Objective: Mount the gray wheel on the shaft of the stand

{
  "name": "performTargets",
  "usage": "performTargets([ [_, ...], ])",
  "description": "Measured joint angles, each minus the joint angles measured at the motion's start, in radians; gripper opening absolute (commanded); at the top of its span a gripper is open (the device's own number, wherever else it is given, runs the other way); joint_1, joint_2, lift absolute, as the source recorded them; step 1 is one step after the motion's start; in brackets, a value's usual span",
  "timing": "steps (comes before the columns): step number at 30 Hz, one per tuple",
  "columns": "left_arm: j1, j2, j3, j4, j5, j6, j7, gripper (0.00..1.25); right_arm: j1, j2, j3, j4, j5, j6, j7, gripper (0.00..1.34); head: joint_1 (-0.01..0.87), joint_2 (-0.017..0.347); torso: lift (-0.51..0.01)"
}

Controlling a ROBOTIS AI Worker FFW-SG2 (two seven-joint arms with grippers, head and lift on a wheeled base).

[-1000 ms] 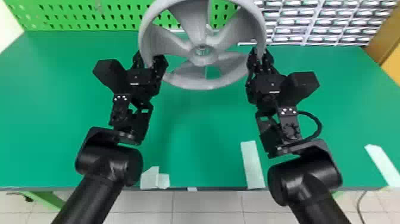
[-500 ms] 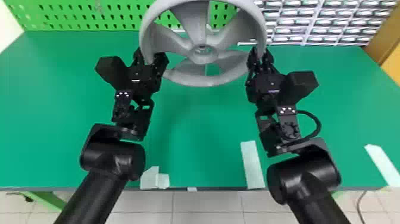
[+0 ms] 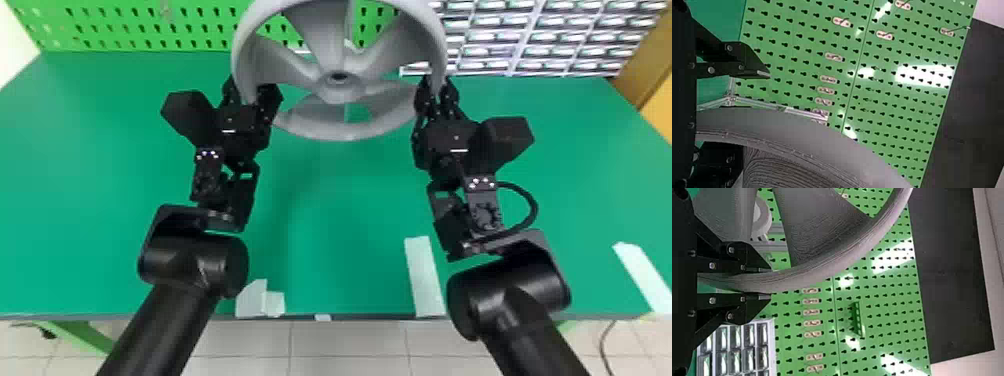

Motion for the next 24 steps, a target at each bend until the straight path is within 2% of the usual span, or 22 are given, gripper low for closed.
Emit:
performTargets([
  [24, -0.002, 0.0, 0.01, -0.021, -0.006, 0.064, 0.005, 0.41, -0.007, 0.0, -0.013, -0.022, 0.002, 0.065, 0.0, 0.17, 0.865, 0.052, -0.101],
])
